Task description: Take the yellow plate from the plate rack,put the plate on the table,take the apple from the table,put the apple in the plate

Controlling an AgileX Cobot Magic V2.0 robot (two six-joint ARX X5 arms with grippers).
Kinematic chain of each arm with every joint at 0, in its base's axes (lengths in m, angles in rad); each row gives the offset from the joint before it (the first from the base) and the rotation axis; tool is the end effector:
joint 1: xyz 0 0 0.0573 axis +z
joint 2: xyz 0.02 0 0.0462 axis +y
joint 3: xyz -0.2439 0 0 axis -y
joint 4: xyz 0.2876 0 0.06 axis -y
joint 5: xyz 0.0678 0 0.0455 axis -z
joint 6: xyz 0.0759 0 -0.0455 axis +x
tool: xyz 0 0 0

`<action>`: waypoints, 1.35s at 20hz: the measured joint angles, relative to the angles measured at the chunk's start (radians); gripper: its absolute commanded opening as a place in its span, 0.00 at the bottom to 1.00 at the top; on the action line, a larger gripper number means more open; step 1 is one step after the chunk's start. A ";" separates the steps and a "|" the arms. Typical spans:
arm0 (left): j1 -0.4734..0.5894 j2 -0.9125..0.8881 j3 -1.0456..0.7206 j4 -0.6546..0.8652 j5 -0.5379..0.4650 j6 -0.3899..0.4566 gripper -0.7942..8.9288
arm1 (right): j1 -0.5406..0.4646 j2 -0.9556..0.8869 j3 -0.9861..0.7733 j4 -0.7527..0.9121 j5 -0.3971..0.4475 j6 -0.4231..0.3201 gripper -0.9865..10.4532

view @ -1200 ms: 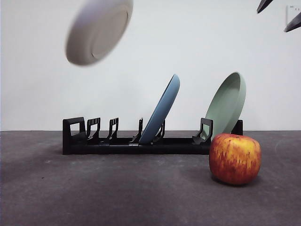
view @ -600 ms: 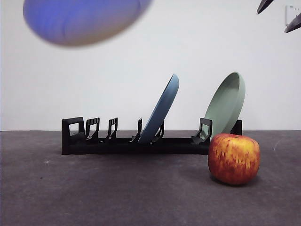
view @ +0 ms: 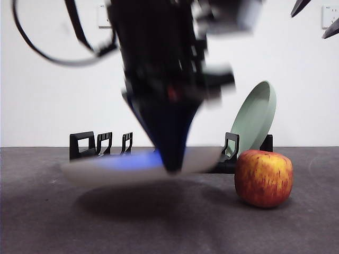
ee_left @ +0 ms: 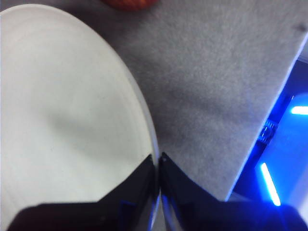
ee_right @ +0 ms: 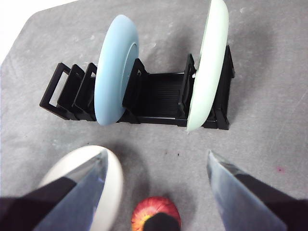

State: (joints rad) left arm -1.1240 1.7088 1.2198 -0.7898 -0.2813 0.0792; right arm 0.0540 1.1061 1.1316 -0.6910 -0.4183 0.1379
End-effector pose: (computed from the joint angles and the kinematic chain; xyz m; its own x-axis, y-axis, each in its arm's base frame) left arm 0.1815 -0.3301 0.1282 0.3698 -0.1295 -0.9200 0.8620 0.4173 0.2878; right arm 0.3025 0.0472 0.3042 0.6958 0.4444 -0.5642 -0.2801 0.8913 0.3566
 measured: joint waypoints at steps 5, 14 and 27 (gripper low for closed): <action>0.000 0.076 0.000 -0.017 -0.004 0.018 0.10 | 0.000 0.000 0.000 -0.001 0.000 0.000 0.39; 0.005 -0.011 -0.003 -0.013 0.000 -0.010 0.46 | 0.056 0.000 0.000 0.000 0.000 -0.002 0.40; 0.098 -0.859 -0.001 0.260 -0.393 -0.039 0.46 | 0.450 0.174 0.003 -0.078 0.322 -0.132 0.64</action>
State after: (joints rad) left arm -1.0264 0.8497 1.2190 -0.5301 -0.6739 0.0406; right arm 0.5041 1.2804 1.1343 -0.7689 -0.0959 0.0063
